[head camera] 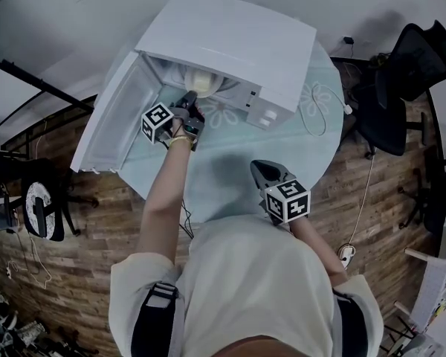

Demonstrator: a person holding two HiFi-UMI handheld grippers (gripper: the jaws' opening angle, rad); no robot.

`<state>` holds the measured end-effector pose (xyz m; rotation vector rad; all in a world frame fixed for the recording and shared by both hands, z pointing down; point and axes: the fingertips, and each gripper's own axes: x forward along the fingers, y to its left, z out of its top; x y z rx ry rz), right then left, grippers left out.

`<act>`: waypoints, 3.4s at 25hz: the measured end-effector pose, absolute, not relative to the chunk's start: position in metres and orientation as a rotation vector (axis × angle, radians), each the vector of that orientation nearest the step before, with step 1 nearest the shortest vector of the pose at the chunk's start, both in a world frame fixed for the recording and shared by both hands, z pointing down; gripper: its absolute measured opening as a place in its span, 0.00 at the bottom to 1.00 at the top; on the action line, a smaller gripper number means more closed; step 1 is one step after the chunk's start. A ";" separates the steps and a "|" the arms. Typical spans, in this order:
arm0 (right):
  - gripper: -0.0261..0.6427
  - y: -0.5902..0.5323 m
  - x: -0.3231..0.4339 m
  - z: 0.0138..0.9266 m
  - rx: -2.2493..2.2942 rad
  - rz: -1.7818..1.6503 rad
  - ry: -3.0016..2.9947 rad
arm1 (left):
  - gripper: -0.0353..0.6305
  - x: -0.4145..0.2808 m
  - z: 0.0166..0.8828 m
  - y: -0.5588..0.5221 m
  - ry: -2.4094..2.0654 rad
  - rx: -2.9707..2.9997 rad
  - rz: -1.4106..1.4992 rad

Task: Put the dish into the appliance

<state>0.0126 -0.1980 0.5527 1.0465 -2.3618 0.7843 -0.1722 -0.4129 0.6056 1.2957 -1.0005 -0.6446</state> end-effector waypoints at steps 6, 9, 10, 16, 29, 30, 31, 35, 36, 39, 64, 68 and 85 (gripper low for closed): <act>0.05 -0.200 0.012 0.556 1.047 0.793 -2.350 | 0.09 -0.176 0.616 -0.428 -1.033 1.261 -0.617; 0.05 -0.201 0.014 0.558 1.052 0.801 -2.343 | 0.09 -0.178 0.619 -0.433 -1.053 1.254 -0.599; 0.05 -0.201 0.014 0.559 1.052 0.802 -2.341 | 0.09 -0.179 0.620 -0.434 -1.059 1.254 -0.592; 0.05 -0.201 0.014 0.562 1.046 0.809 -2.332 | 0.09 -0.179 0.627 -0.443 -1.080 1.247 -0.556; 0.05 -0.199 0.013 0.562 1.038 0.796 -2.330 | 0.09 -0.179 0.625 -0.451 -1.065 1.236 -0.569; 0.05 -0.198 0.013 0.561 1.037 0.793 -2.331 | 0.09 -0.179 0.624 -0.452 -1.063 1.243 -0.572; 0.05 -0.198 0.013 0.561 1.037 0.790 -2.332 | 0.09 -0.179 0.622 -0.452 -1.062 1.252 -0.571; 0.05 -0.195 0.013 0.559 1.036 0.789 -2.336 | 0.15 -0.178 0.617 -0.449 -1.059 1.261 -0.573; 0.05 -0.194 0.014 0.558 1.037 0.791 -2.337 | 0.19 -0.177 0.616 -0.448 -1.057 1.266 -0.574; 0.05 -0.192 0.015 0.557 1.035 0.790 -2.341 | 0.24 -0.174 0.611 -0.447 -1.059 1.285 -0.565; 0.05 -0.164 0.021 0.540 1.034 0.729 -2.410 | 0.07 -0.165 0.590 -0.352 -1.222 1.453 -0.348; 0.05 -0.159 0.024 0.538 1.030 0.712 -2.421 | 0.07 -0.157 0.587 -0.325 -1.244 1.497 -0.308; 0.05 -0.112 0.027 0.522 0.938 0.673 -2.468 | 0.07 -0.104 0.576 -0.175 -1.314 1.537 -0.174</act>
